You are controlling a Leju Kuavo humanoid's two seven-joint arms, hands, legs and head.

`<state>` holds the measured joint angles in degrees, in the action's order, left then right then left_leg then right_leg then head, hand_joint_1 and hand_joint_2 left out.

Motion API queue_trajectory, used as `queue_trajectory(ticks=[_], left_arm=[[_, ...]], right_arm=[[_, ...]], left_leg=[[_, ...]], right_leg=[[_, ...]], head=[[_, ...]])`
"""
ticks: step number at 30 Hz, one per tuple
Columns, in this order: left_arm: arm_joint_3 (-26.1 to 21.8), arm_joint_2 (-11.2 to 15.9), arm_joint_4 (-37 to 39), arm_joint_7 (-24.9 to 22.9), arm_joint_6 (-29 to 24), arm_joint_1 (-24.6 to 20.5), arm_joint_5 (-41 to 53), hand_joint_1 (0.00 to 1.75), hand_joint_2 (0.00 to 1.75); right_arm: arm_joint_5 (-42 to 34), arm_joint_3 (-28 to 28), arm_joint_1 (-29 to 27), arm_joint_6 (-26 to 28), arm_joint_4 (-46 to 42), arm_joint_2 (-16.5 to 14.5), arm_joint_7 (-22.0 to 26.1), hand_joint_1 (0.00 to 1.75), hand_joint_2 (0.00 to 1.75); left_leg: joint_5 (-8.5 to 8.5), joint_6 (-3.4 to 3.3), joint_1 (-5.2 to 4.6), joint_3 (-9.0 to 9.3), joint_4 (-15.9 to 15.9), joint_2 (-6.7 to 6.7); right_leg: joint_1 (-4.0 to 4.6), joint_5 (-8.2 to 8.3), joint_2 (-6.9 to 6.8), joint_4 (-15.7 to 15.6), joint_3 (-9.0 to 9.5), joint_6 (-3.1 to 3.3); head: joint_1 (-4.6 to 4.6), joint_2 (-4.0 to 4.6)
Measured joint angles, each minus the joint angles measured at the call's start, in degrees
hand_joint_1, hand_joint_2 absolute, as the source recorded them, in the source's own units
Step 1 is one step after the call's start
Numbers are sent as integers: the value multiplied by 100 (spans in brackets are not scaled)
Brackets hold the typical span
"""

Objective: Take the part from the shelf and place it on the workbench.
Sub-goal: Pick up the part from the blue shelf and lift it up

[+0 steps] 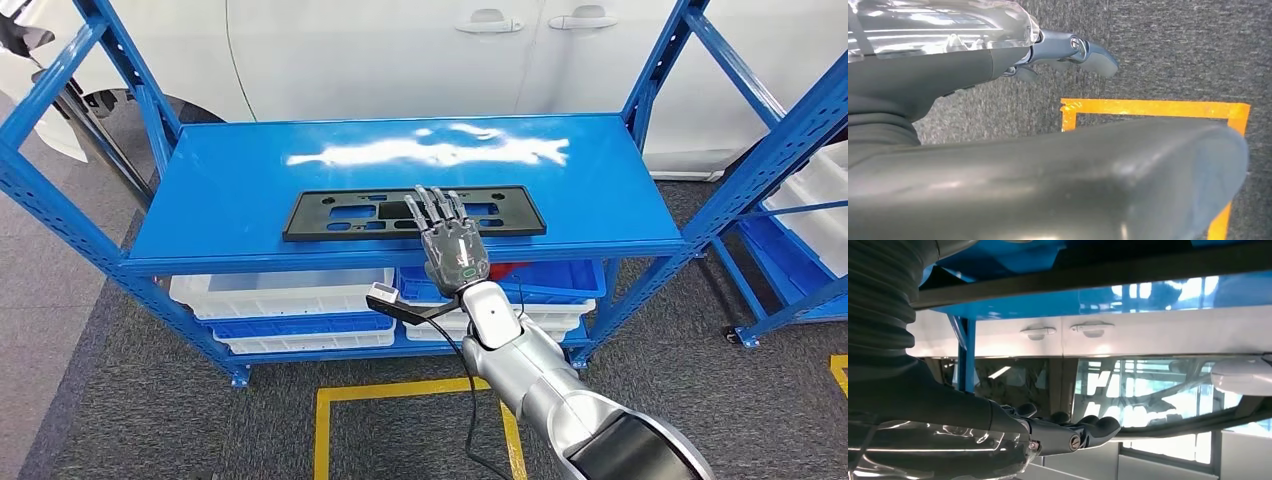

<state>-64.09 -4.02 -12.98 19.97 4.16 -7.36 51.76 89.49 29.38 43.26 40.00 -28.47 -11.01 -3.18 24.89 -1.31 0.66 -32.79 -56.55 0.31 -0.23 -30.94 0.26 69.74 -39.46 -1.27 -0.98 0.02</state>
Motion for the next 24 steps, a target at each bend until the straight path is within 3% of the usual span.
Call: queue_trajectory(ticks=[1, 2, 3, 5, 7, 9, 12, 14, 16, 17, 18, 19, 21, 22, 24], left_arm=[[-1, 0, 0, 1, 1, 4, -5, 0, 0], [-1, -1, 0, 2, 0, 10, -8, 0, 0], [-2, -2, 0, 3, 0, 15, -9, 0, 0], [-1, -6, 0, 3, 1, 20, -9, 0, 0], [0, -9, 0, 4, 1, 12, -9, 0, 0], [-1, -9, 0, 5, 1, 2, -9, 0, 0], [0, 3, 0, 14, 0, -20, -9, 0, 0], [1, 7, 1, 21, 2, -29, -9, 0, 0], [1, 4, 2, 19, 3, -12, -8, 0, 0], [1, 4, 2, 18, 3, 2, -7, 0, 0], [1, 4, 2, 16, 3, 15, -7, 0, 0], [1, 5, 2, 15, 3, 22, -7, 0, 0], [1, 7, 2, 14, 3, 26, -7, 0, 0], [1, 8, 3, 14, 3, 26, -7, 0, 0], [1, 10, 4, 12, 2, 24, -11, 0, 0]], right_arm=[[-1, 1, -6, -1, 20, 1, 4, 0, 175], [-2, 1, -13, -1, 40, 1, 8, 0, 175], [-2, 1, -17, -1, 58, 2, 11, 0, 175], [-4, 2, -14, -1, 74, 2, 12, 0, 175], [-9, 2, -2, 0, 86, 3, 19, 0, 175], [-16, 2, 4, 2, 99, 8, 31, 0, 175], [-26, 2, 18, 9, 99, 15, 36, 0, 175], [-29, 2, 31, 10, 101, 15, 39, 0, 175], [-30, 2, 19, 8, 117, 14, 44, 0, 175], [-30, 2, 6, 8, 125, 15, 50, 0, 175], [-31, 2, -8, 8, 130, 15, 63, 0, 175], [-34, 2, -18, 8, 132, 14, 81, 0, 175], [-42, 2, -29, 8, 131, 13, 136, 0, 175], [-43, 2, -35, 8, 129, 13, 159, 0, 175], [-28, 2, -50, 8, 111, 13, 202, 0, 175]], left_leg=[[24, -4, -3, 25, -2, 1], [54, -2, -4, 60, -4, 4], [90, 4, -4, 108, -6, 9], [178, 31, -4, 226, -6, 17], [272, 89, -19, 307, -12, 19], [339, 159, -27, 348, 5, 15], [456, 253, -16, 408, -94, -7], [645, 300, 0, 109, -692, -14], [817, 335, 11, -460, -1506, -14], [775, 340, 11, -691, -1726, -14], [608, 334, 9, -818, -1721, -14], [325, 315, 5, -829, -1478, -14], [-299, 242, -24, -648, -677, -12], [-466, 202, -42, -542, -352, -12], [-468, 141, -72, -453, -123, -5]], right_leg=[[-8, -72, 0, 343, -216, -15], [-13, -32, -1, 495, -345, -24], [-18, 129, -2, 405, -355, -26], [-21, 641, -8, -353, -80, 0], [1, 881, -15, -1029, 223, 58], [34, 805, -10, -1187, 322, 136], [12, 712, 5, -1260, 473, 251], [-7, 630, -1, -1303, 627, 306], [-1, 529, 0, -1306, 744, 329], [4, 476, 6, -1304, 807, 329], [7, 422, 13, -1302, 878, 325], [9, 363, 19, -1301, 958, 319], [25, 231, 26, -1299, 1112, 287], [36, 175, 33, -1298, 1159, 260], [47, 105, 44, -1308, 1183, 198]], head=[[0, 0], [0, 0], [0, 0], [0, 0], [0, 0], [0, 0], [-3, -1], [-4, 0], [-4, 0], [-4, 0], [-4, 0], [-4, 0], [-4, 0], [-4, 0], [-4, 0]])
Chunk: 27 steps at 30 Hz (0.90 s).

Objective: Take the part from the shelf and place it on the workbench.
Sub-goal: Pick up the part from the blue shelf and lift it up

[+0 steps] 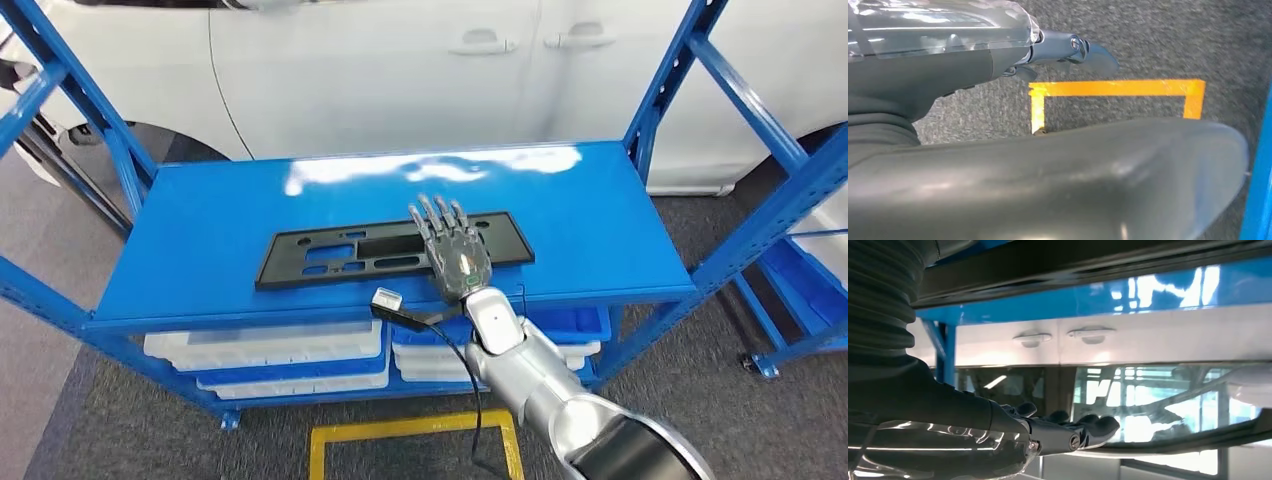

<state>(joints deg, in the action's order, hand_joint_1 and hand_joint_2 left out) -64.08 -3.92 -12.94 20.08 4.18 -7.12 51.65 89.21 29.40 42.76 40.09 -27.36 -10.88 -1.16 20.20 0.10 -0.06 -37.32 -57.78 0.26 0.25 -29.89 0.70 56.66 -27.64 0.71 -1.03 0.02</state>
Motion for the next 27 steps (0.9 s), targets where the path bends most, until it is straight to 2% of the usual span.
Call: queue_trajectory(ticks=[2, 4, 5, 7, 8, 9, 10, 12, 13, 14, 17, 19, 20, 22, 23, 24, 25, 26, 27], left_arm=[[-1, -2, 1, -5, -2, -2, -15, 0, 0], [-2, -2, 1, -8, -3, -5, -31, 0, 0], [-2, -1, 1, -8, -3, -10, -38, 0, 0], [-2, 1, 1, -4, -3, -18, -51, 0, 0], [-2, 2, 1, -2, -3, -18, -58, 0, 0], [-2, 2, 1, 2, -3, -16, -67, 0, 0], [-3, 2, 1, 8, -3, -15, -78, 0, 0], [-4, 1, 1, 24, -3, -17, -103, 0, 0], [-5, 2, 1, 33, -5, -23, -111, 0, 0], [-6, 4, 1, 41, -10, -28, -116, 0, 0], [-10, 18, 1, 55, -22, -24, -121, 0, 0], [-11, 27, 1, 58, -22, -20, -122, 0, 0], [-11, 31, 2, 60, -22, -21, -122, 0, 0], [-11, 32, 3, 62, -22, -17, -122, 0, 0], [-12, 33, 3, 62, -22, -11, -124, 0, 0], [-13, 34, 3, 62, -22, -4, -124, 0, 0], [-13, 35, 3, 62, -22, -1, -125, 0, 0], [-13, 35, 3, 62, -22, 0, -125, 0, 0], [-13, 36, 3, 64, -22, -3, -125, 0, 0]], right_arm=[[26, 8, -6, 2, -59, 1, 37, 0, 175], [40, 39, 1, 3, -127, 2, 51, 0, 175], [43, 67, 1, 3, -147, 4, 44, 0, 175], [45, 165, -11, 2, -154, 21, 5, 0, 175], [46, 235, -16, 2, -144, 34, -35, 0, 175], [46, 322, -9, 2, -121, 46, -83, 0, 175], [47, 419, 13, 2, -83, 55, -131, 0, 175], [47, 610, 95, -4, 31, 59, -202, 0, 175], [47, 698, 148, -18, 104, 56, -218, 0, 175], [47, 773, 196, -42, 177, 54, -232, 0, 175], [47, 941, 292, -121, 378, 47, -269, 0, 175], [47, 1019, 344, -131, 460, 36, -277, 0, 175], [47, 1053, 370, -131, 492, 28, -277, 0, 175], [47, 1112, 404, -133, 565, 19, -277, 0, 175], [47, 1138, 410, -133, 604, 17, -277, 0, 175], [47, 1162, 411, -133, 640, 17, -277, 0, 175], [47, 1179, 413, -133, 670, 17, -277, 0, 175], [47, 1189, 420, -133, 695, 15, -277, 36, 175], [47, 1195, 434, -133, 713, 12, -277, 80, 175]], left_leg=[[54, -42, 19, 18, 59, 5], [79, -93, 54, 70, 120, 3], [95, -113, 65, 98, 138, 1], [141, -134, 66, 130, 134, 0], [166, -133, 66, 147, 126, 2], [193, -127, 67, 170, 113, 5], [222, -117, 68, 199, 97, 9], [281, -81, 68, 258, 61, 17], [306, -53, 60, 269, 38, 20], [321, -21, 52, 272, 24, 22], [332, 80, 60, 267, 23, 22], [472, 138, 74, 191, -174, 14], [619, 160, 79, 82, -425, 9], [985, 195, 85, -275, -1203, 6], [1088, 203, 86, -434, -1525, 6], [1105, 204, 86, -522, -1695, 6], [1001, 195, 85, -489, -1613, 6], [808, 175, 85, -343, -1306, 6], [597, 148, 82, -137, -882, 6]], right_leg=[[-7, -47, -3, -15, 10, -58], [-7, -214, -16, 233, -90, -110], [-15, -365, -23, 551, -251, -129], [-34, -654, -29, 1368, -741, -157], [-47, -677, -30, 1638, -944, -171], [-60, -573, -32, 1687, -1045, -182], [-75, -357, -35, 1505, -1033, -189], [-96, 150, -41, 742, -775, -185], [-93, 303, -39, 428, -663, -164], [-85, 373, -38, 241, -597, -138], [-60, 388, -29, 159, -579, -27], [-79, 410, -35, 128, -558, 45], [-88, 418, -39, 114, -548, 70], [-74, 412, -47, 114, -544, 98], [-65, 409, -50, 115, -543, 103], [-57, 406, -52, 116, -541, 107], [-51, 402, -51, 117, -534, 106], [-47, 396, -49, 117, -523, 102], [-44, 387, -46, 118, -511, 93]], head=[[0, 0], [1, 0], [2, 0], [2, 0], [2, 0], [2, 0], [2, 0], [2, 0], [2, -1], [2, -1], [2, 0], [2, 0], [2, 0], [2, 0], [2, 0], [2, 0], [2, 0], [2, 0], [2, 0]])
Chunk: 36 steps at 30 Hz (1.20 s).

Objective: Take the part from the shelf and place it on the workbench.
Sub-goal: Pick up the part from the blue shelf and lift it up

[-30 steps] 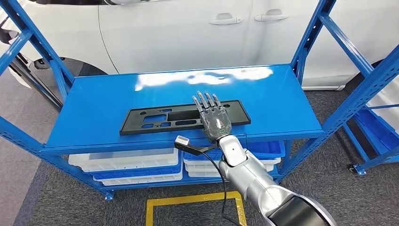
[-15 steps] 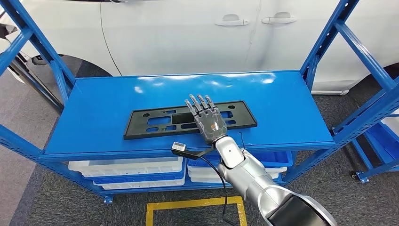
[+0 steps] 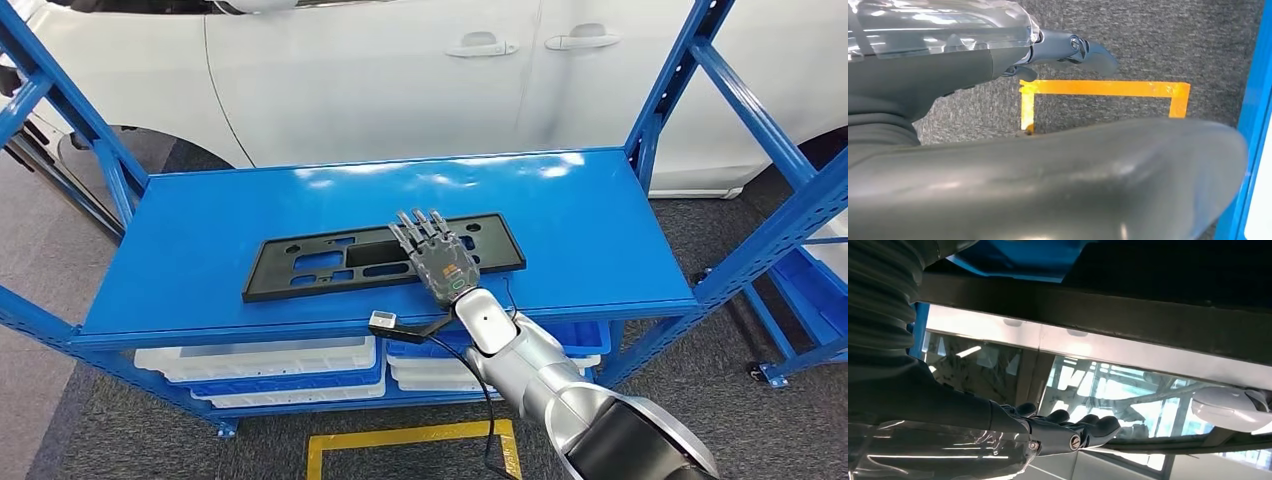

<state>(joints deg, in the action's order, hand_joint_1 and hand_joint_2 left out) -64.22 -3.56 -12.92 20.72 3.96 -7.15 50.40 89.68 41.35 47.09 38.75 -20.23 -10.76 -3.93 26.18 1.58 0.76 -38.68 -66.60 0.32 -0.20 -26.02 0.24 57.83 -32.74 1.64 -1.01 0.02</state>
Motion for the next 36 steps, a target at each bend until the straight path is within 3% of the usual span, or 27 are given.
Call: queue_trajectory(ticks=[2, 3, 7, 9, 11, 12, 13, 15, 17, 18, 22, 24, 26, 28, 29, 32, 34, 36], left_arm=[[0, 0, 0, 4, 0, -11, 0, 0, 0], [0, 0, 0, 7, 0, -14, 0, 0, 0], [-2, -1, 0, 26, 5, -13, -6, 0, 0], [-2, -1, 0, 32, 13, -23, -10, 0, 0], [-2, 0, 0, 37, 21, -34, -16, 0, 0], [-2, 0, 0, 41, 25, -37, -20, 0, 0], [-2, -1, 0, 47, 28, -40, -23, 0, 0], [-2, -5, 0, 69, 37, -52, -31, 0, 0], [-2, -9, 0, 101, 46, -81, -48, 0, 0], [-2, -9, 0, 117, 49, -94, -63, 0, 0], [-4, -3, 0, 187, 55, -112, -119, 0, 0], [-4, 0, 0, 219, 56, -112, -127, 0, 0], [-5, -2, 0, 238, 56, -102, -140, 0, 0], [-8, -1, 0, 246, 54, -84, -155, 0, 0], [-8, -1, 0, 251, 54, -80, -160, 0, 0], [-9, 0, 0, 288, 60, -81, -166, 0, 0], [-9, 0, 0, 389, 96, -75, -156, 0, 0], [-8, -2, 0, 586, 144, -57, -130, 0, 0]], right_arm=[[0, 10, 45, -2, 32, -7, 0, 167, 175], [0, 20, 64, -16, 46, -9, 0, 175, 175], [0, 43, 107, -191, 101, -9, -10, 175, 175], [0, 44, 128, -231, 126, -7, -17, 175, 175], [0, 44, 117, -269, 155, 3, -17, 175, 175], [0, 45, 103, -284, 172, 11, -16, 175, 175], [0, 45, 94, -294, 186, 19, -16, 175, 175], [0, 46, 104, -298, 201, 27, -8, 175, 175], [0, 46, 136, -306, 202, 27, 10, 175, 175], [0, 46, 147, -317, 202, 25, 23, 175, 175], [-18, 48, 189, -402, 197, 5, 84, 175, 175], [-53, 48, 214, -443, 196, -14, 100, 175, 175], [-104, 45, 220, -461, 200, -23, 111, 175, 175], [-150, 40, 216, -456, 204, -25, 118, 175, 175], [-165, 37, 216, -449, 204, -25, 121, 175, 175], [-204, 17, 218, -427, 203, -25, 122, 175, 175], [-243, -13, 217, -389, 203, -25, 131, 175, 175], [-304, -60, 214, -311, 201, -25, 179, 175, 175]], left_leg=[[-233, -61, -24, 346, 697, 2], [-245, -86, -38, 412, 841, 5], [-251, -191, -24, 433, 933, 13], [-260, -234, -12, 441, 956, 4], [-252, -262, -16, 439, 954, -3], [-247, -264, -16, 440, 952, -3], [-242, -262, -15, 442, 946, -1], [-220, -239, -14, 446, 917, 3], [-185, -190, -34, 426, 865, 10], [-172, -163, -44, 416, 849, 12], [-94, -42, -20, 396, 774, 8], [167, 10, -6, 207, 337, 2], [495, 49, 1, -167, -433, 1], [520, 59, 3, -370, -792, 0], [362, 49, 2, -299, -615, 0], [-165, -27, -16, 248, 531, 3], [-207, -80, -43, 397, 846, 7], [-217, -137, -38, 404, 879, 5]], right_leg=[[23, -17, 8, 8, 2, -41], [31, -21, 10, 11, -7, -67], [24, -105, 9, 109, -62, -199], [2, -383, 8, 621, -313, -253], [-14, -667, 6, 1369, -709, -285], [-21, -691, 6, 1586, -841, -294], [-29, -605, 6, 1591, -874, -297], [-45, -197, 4, 993, -641, -284], [-40, 78, 2, 317, -352, -243], [-30, 112, 3, 159, -288, -216], [-23, 122, 5, 67, -245, -75], [-41, 130, -6, 36, -214, -20], [-32, 123, -11, 36, -210, 4], [-22, 112, -8, 41, -202, 9], [-19, 104, -5, 43, -189, 6], [2, 68, 5, 51, -145, -42], [17, 62, 9, 50, -150, -96], [16, 59, 10, 39, -151, -159]], head=[[0, 0], [0, 0], [0, 0], [0, 0], [0, 0], [0, 0], [0, 0], [0, 0], [0, 0], [0, 0], [0, 0], [0, 0], [0, 0], [0, 0], [0, 0], [0, 0], [0, 0], [0, 0]])
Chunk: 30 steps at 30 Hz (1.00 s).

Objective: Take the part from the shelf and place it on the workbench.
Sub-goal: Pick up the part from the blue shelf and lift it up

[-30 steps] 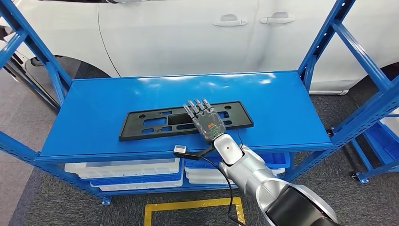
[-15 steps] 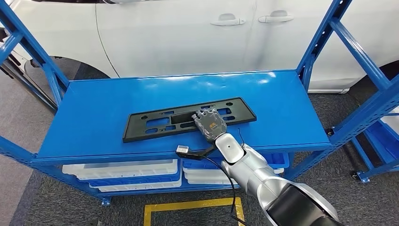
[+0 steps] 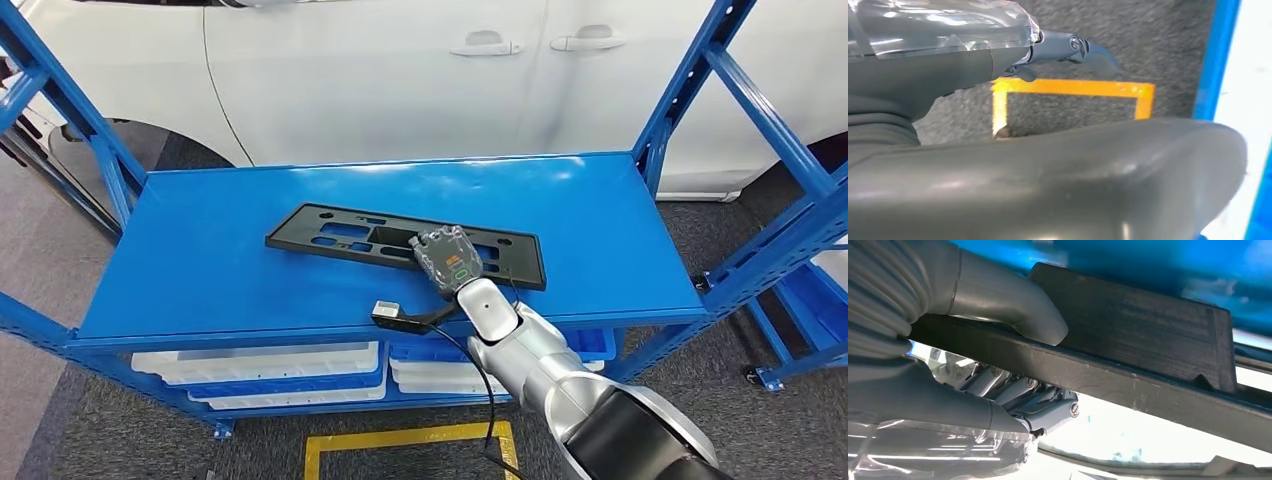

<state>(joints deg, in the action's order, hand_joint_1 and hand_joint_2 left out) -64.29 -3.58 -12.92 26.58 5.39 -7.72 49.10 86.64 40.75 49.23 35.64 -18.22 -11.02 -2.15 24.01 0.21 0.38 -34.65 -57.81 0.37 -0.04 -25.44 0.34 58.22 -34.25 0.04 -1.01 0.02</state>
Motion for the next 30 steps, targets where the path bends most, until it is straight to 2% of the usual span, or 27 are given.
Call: queue_trajectory(ticks=[2, 3, 5, 6, 7, 8, 10, 11, 12, 15, 17, 18, 20, 21, 22, 23, 24, 25, 26, 27, 28, 30], left_arm=[[4, -4, 0, 206, 18, 8, 18, 0, 0], [7, -7, 0, 275, 16, 8, 20, 0, 0], [11, -7, 0, 332, -1, 15, 23, 0, 0], [13, -7, 0, 334, -17, 21, 27, 0, 0], [16, -8, 0, 328, -36, 28, 32, 0, 0], [20, -11, 0, 319, -57, 33, 39, 0, 0], [27, -22, 0, 304, -96, 34, 59, 0, 0], [30, -28, 0, 305, -112, 30, 67, 0, 0], [32, -31, 0, 318, -127, 27, 72, 0, 0], [34, -33, 0, 421, -218, 30, 56, 0, 0], [34, -36, 0, 474, -260, 32, 28, 0, 0], [34, -37, 0, 483, -263, 32, 4, 0, 0], [34, -39, 0, 481, -262, 44, -49, 0, 0], [33, -39, 0, 474, -263, 59, -76, 0, 0], [32, -38, 0, 465, -268, 79, -93, 0, 0], [31, -36, 0, 453, -277, 98, -105, 0, 0], [28, -34, 0, 441, -288, 113, -113, 0, 0], [25, -29, 0, 431, -300, 122, -124, 0, 0], [21, -25, 0, 422, -307, 127, -136, 0, 0], [17, -20, 0, 417, -314, 130, -149, 0, 0], [14, -14, 0, 416, -321, 137, -158, 0, 0], [8, -9, 0, 417, -333, 156, -175, 0, 0]], right_arm=[[-90, -72, -1, 137, -9, 0, 85, 175, 175], [-141, -122, -4, 217, -28, 1, 135, 175, 175], [-223, -243, -28, 328, -110, 5, 232, 175, 175], [-251, -308, -52, 349, -176, 9, 279, 175, 175], [-275, -376, -80, 352, -264, 16, 330, 175, 175], [-299, -445, -106, 353, -368, 22, 380, 175, 175], [-374, -593, -137, 354, -616, 30, 517, 175, 175], [-438, -674, -149, 356, -747, 31, 609, 175, 175], [-556, -767, -173, 361, -890, 31, 745, 175, 175], [-1502, -1189, -370, 357, -1397, 16, 1619, 175, 175], [-2793, -1533, -554, 188, -1818, -24, 2557, 175, 175], [-3583, -1673, -662, -2, -2086, -46, 3007, 175, 175], [-5110, -1836, -961, -539, -2770, -54, 3623, 175, 175], [-5752, -1879, -1152, -829, -3177, -43, 3787, 175, 175], [-6294, -1902, -1362, -1107, -3603, -24, 3897, 175, 175], [-6746, -1915, -1580, -1364, -4040, 1, 3976, 175, 175], [-7132, -1918, -1785, -1611, -4479, 29, 4049, 175, 175], [-7468, -1911, -1970, -1845, -4898, 60, 4114, 175, 175], [-7774, -1896, -2132, -2069, -5307, 95, 4162, 175, 175], [-8038, -1873, -2269, -2275, -5669, 132, 4192, 175, 175], [-8281, -1839, -2398, -2482, -6002, 173, 4206, 175, 175], [-8630, -1746, -2658, -2849, -6562, 251, 4215, 175, 175]], left_leg=[[-24, -68, 25, 21, 46, -4], [-33, -95, 36, 31, 65, -7], [-29, -122, 26, 29, 66, -10], [-25, -126, 23, 30, 64, -10], [-20, -127, 23, 33, 61, -9], [-14, -121, 23, 36, 53, -6], [14, -92, 22, 39, 20, 1], [32, -70, 12, 30, -7, 3], [47, -47, 2, 21, -27, 4], [63, 35, -1, 12, -29, 5], [176, 100, 15, -36, -165, 1], [317, 129, 23, -132, -394, -2], [681, 173, 36, -469, -1138, -5], [805, 185, 39, -638, -1485, -6], [825, 189, 40, -732, -1663, -6], [729, 182, 39, -713, -1610, -6], [536, 164, 38, -579, -1324, -6], [314, 135, 35, -374, -894, -6], [162, 102, 21, -166, -493, -5], [78, 72, 6, -19, -202, -3], [65, 48, -9, 60, -49, 0], [88, 2, -20, 87, 6, 4]], right_leg=[[-6, -135, -3, 169, -65, -59], [-11, -294, -5, 437, -185, -81], [-26, -666, -6, 1241, -571, -105], [-29, -763, -6, 1569, -739, -114], [-32, -741, -7, 1691, -815, -118], [-34, -606, -7, 1570, -777, -117], [-35, -187, -11, 787, -433, -87], [-27, -42, -13, 416, -269, -63], [-20, 35, -13, 167, -159, -37], [1, 44, -11, 53, -115, 54], [-15, 60, -17, 12, -86, 125], [-28, 64, -23, -8, -68, 156], [-22, 47, -33, -11, -49, 191], [-17, 39, -36, -9, -43, 198], [-14, 30, -36, -7, -35, 200], [-13, 18, -32, -4, -23, 197], [-13, 3, -28, -1, -4, 189], [-13, -15, -24, 1, 18, 177], [-4, -31, -20, 4, 34, 159], [1, -41, -17, 5, 40, 136], [5, -47, -14, 5, 42, 111], [9, -47, -10, -9, 49, 48]], head=[[1, 0], [1, 0], [0, 0], [0, 0], [0, 0], [0, 0], [0, 0], [0, 0], [0, 0], [0, 0], [0, 0], [0, 0], [0, 0], [0, 0], [0, 0], [0, 0], [0, 0], [0, 0], [0, 0], [0, 0], [0, 0], [0, 0]])
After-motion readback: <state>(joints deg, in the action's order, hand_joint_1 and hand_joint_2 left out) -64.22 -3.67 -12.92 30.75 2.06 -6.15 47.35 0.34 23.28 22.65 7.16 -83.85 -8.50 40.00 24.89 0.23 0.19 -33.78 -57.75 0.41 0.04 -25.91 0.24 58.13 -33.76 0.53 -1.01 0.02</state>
